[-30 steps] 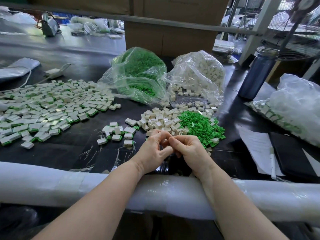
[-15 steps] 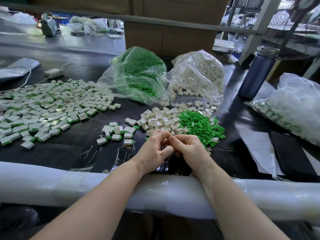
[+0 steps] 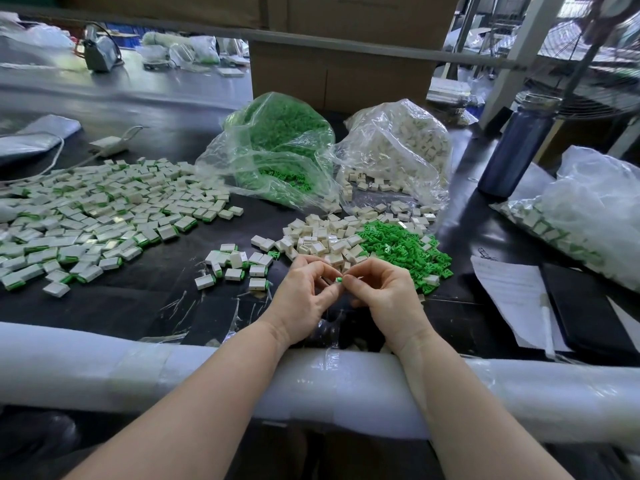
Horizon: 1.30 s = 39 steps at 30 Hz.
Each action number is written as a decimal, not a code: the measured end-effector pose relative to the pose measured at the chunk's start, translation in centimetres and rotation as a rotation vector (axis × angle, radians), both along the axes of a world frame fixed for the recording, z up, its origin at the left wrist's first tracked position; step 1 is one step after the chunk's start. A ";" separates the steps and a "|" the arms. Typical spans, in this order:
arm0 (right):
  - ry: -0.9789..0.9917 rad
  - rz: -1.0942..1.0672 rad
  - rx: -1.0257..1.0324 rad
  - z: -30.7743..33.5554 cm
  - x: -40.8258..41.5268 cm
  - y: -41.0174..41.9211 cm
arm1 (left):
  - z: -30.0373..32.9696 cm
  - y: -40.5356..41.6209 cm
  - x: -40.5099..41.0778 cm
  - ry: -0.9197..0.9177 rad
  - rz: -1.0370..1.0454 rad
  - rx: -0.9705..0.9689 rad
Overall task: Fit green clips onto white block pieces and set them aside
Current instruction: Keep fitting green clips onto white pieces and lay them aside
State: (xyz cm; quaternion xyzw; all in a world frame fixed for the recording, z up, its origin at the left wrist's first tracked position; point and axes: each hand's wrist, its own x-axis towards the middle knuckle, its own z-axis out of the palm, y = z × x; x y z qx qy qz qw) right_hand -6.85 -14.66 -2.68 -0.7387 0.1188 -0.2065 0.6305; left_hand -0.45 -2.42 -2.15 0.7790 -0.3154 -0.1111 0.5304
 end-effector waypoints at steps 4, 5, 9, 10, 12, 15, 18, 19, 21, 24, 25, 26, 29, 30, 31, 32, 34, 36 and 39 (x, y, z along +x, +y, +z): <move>0.024 -0.013 -0.041 0.1 0.1 0.1 | 0.0 0.1 0.0 -0.019 -0.002 0.015; 0.021 -0.015 -0.031 0.1 0.1 0.2 | 0.0 0.2 0.0 -0.026 0.006 0.019; -0.015 -0.116 -0.070 0.4 -0.2 0.0 | -0.1 0.4 0.1 -0.026 0.138 -0.018; -0.021 -0.153 -0.073 0.4 -0.2 -0.1 | -0.2 0.5 0.2 -0.054 0.217 -0.013; -0.012 -0.208 -0.066 0.4 -0.2 -0.3 | -0.2 0.7 0.5 -0.139 0.426 0.012; 0.008 -0.226 -0.082 0.3 -0.2 -0.3 | -0.3 1.2 1.1 -0.172 0.668 0.038; 0.009 -0.224 -0.096 0.4 -0.2 -0.3 | -0.6 1.1 1.4 -0.182 0.686 0.146; 0.012 -0.225 -0.095 0.4 -0.2 -0.4 | -0.8 1.1 1.5 -0.185 0.680 0.176; 0.022 -0.230 -0.101 0.3 -0.2 -0.4 | -1.0 1.1 1.6 -0.171 0.678 0.241; 0.034 -0.236 -0.114 0.2 -0.2 -0.4 | -1.0 1.0 1.6 -0.149 0.695 0.348; 0.034 -0.240 -0.115 0.2 -0.1 -0.4 | -1.0 1.0 1.5 -0.145 0.702 0.370; 0.034 -0.244 -0.115 0.2 -0.1 -0.4 | -0.9 1.0 1.4 -0.148 0.707 0.383; 0.043 -0.244 -0.127 0.2 -0.1 -0.5 | -0.8 0.8 1.1 -0.191 0.686 0.400; 0.047 -0.244 -0.130 0.1 -0.1 -0.5 | -0.8 0.7 1.1 -0.210 0.665 0.420; 0.050 -0.245 -0.132 0.1 -0.1 -0.5 | -0.8 0.7 1.1 -0.227 0.640 0.452; 0.053 -0.245 -0.132 0.1 -0.1 -0.5 | -0.8 0.6 1.2 -0.240 0.614 0.492; 0.061 -0.242 -0.136 0.0 -0.1 -0.5 | -1.0 0.5 1.3 -0.259 0.571 0.563; 0.069 -0.235 -0.136 0.0 -0.1 -0.6 | -1.2 0.5 1.4 -0.269 0.555 0.584; 0.071 -0.232 -0.135 -0.1 -0.1 -0.6 | -1.2 0.4 1.4 -0.263 0.582 0.550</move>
